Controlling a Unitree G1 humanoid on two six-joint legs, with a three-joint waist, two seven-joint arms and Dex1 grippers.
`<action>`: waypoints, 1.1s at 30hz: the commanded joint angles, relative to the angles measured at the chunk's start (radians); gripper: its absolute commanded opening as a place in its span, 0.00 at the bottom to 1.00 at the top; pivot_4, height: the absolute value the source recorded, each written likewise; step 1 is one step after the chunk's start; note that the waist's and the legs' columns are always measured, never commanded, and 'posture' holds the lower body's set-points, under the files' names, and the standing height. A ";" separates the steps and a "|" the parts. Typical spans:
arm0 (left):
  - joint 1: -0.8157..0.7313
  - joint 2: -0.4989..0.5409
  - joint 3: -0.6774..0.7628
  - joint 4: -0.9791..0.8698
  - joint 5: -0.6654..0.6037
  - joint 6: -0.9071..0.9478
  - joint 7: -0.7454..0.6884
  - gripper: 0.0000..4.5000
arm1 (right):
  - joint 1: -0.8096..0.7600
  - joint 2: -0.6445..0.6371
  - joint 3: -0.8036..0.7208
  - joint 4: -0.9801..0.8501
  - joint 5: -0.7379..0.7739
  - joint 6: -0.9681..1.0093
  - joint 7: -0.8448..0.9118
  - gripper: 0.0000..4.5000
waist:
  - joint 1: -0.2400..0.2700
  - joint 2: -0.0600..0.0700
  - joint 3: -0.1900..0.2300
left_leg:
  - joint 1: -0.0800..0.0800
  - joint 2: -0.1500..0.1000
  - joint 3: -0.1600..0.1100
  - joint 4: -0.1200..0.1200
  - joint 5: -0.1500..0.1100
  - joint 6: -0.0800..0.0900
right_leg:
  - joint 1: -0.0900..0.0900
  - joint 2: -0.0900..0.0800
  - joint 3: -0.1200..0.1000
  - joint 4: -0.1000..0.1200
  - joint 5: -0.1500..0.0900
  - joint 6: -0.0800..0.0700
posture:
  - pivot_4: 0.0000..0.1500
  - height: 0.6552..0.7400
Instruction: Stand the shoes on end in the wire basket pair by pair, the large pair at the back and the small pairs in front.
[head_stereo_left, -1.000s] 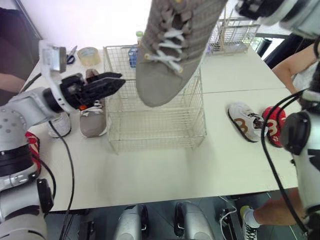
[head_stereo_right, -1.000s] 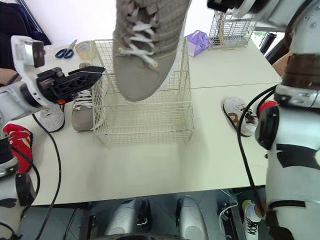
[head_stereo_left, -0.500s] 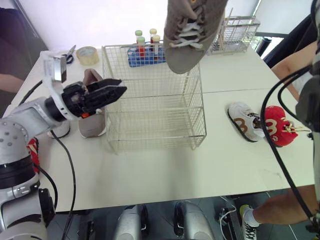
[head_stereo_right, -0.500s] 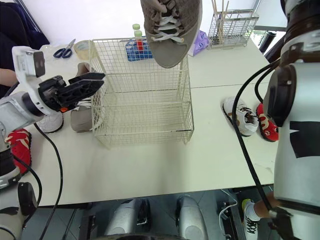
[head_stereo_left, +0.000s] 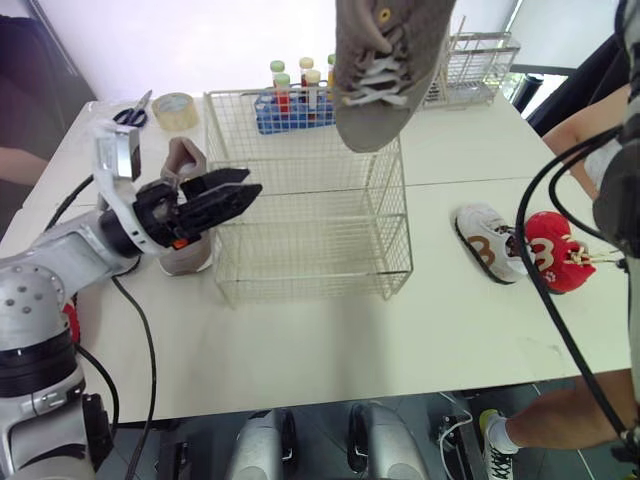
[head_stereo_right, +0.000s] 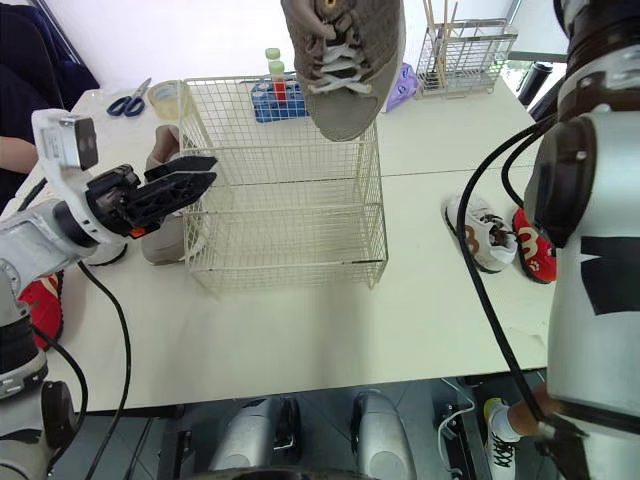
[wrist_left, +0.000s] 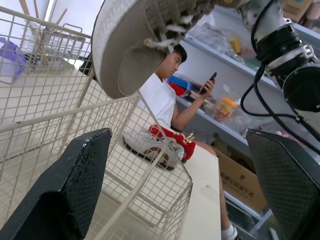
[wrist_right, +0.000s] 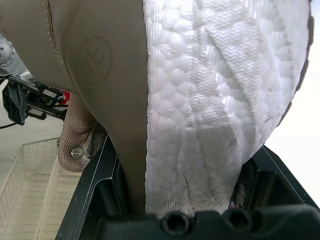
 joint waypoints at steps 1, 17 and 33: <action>-0.002 -0.002 0.006 -0.043 -0.032 -0.029 0.018 0.99 | 0.024 0.005 0.053 -0.065 0.092 0.033 0.009 0.46 | 0.000 0.000 0.000 | 0.000 0.000 0.000 0.000 0.000 0.000 | 0.000 0.000 0.000 0.000 0.000 0.000 | 1.00 1.00; 0.012 -0.010 -0.008 -0.098 -0.103 -0.044 0.114 0.99 | 0.238 0.035 0.201 -0.025 0.103 -0.064 0.009 0.46 | 0.006 -0.001 0.000 | 0.001 0.000 -0.001 0.001 0.000 0.000 | 0.002 0.000 -0.001 0.000 0.000 0.000 | 1.00 1.00; -0.031 0.008 -0.048 -0.087 -0.134 -0.049 0.153 0.99 | 0.391 0.071 0.249 -0.064 0.060 -0.165 0.009 0.46 | 0.004 -0.002 -0.002 | 0.006 0.000 -0.004 0.001 0.000 0.000 | 0.009 0.000 -0.004 -0.001 0.000 0.000 | 1.00 1.00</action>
